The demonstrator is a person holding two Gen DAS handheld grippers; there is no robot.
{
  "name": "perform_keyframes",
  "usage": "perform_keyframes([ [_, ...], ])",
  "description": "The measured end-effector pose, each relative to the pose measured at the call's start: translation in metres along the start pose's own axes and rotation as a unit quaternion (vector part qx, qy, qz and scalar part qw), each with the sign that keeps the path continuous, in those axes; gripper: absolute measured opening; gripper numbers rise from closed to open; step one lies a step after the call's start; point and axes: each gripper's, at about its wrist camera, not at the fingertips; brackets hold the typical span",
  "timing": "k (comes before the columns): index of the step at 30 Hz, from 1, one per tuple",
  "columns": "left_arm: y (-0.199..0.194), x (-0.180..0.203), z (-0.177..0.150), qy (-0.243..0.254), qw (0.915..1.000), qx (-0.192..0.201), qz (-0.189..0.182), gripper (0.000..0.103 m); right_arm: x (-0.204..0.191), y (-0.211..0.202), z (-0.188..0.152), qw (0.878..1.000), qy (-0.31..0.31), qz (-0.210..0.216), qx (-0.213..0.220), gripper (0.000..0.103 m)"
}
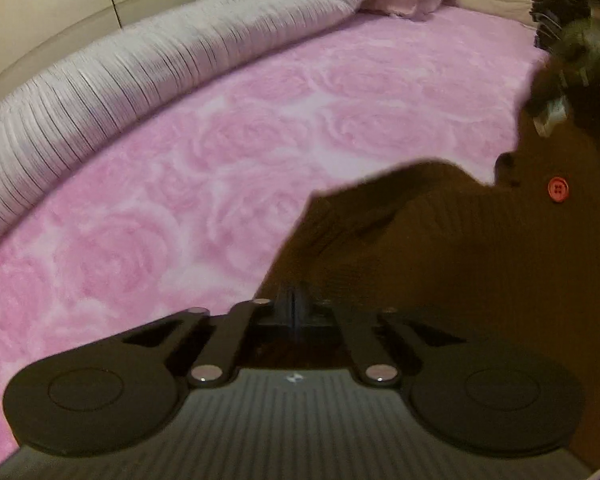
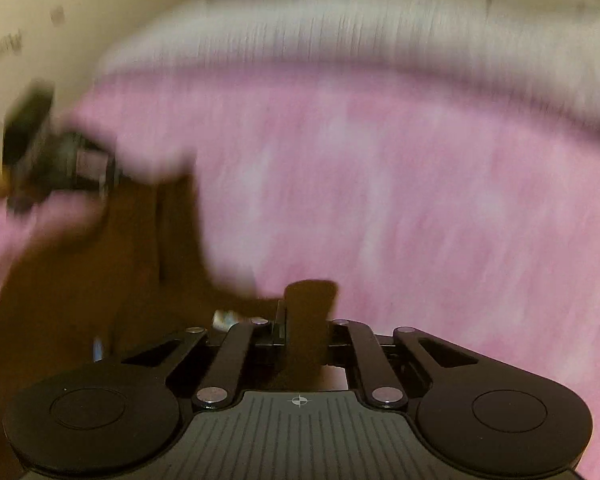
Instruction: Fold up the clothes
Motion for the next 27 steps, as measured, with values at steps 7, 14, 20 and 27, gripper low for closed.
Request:
perform_keyframes([
  [7, -0.011, -0.012, 0.009, -0.021, 0.9982, 0.015, 0.054, 0.003, 0.014, 0.021, 0.005, 0.99, 0.034, -0.094, 0.102, 0.032],
  [14, -0.045, 0.041, 0.026, -0.002, 0.9988, 0.049, -0.006, 0.02, 0.032, -0.033, -0.045, 0.981, 0.15, -0.103, 0.075, 0.051],
  [20, -0.136, 0.138, 0.006, 0.016, 0.9935, 0.083, -0.077, 0.04, -0.042, -0.131, -0.121, 0.993, 0.091, -0.051, 0.054, 0.053],
  [27, -0.238, 0.241, -0.064, -0.021, 0.9934, 0.053, -0.099, 0.057, -0.137, -0.179, -0.221, 0.996, -0.045, -0.076, -0.002, 0.058],
])
Point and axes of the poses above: each gripper's, at about its wrist camera, not at the fingertips, and y roughly the way its jaws point, x to its right, z to its top, and after that the axes turned 8 degrees about y, right-handed
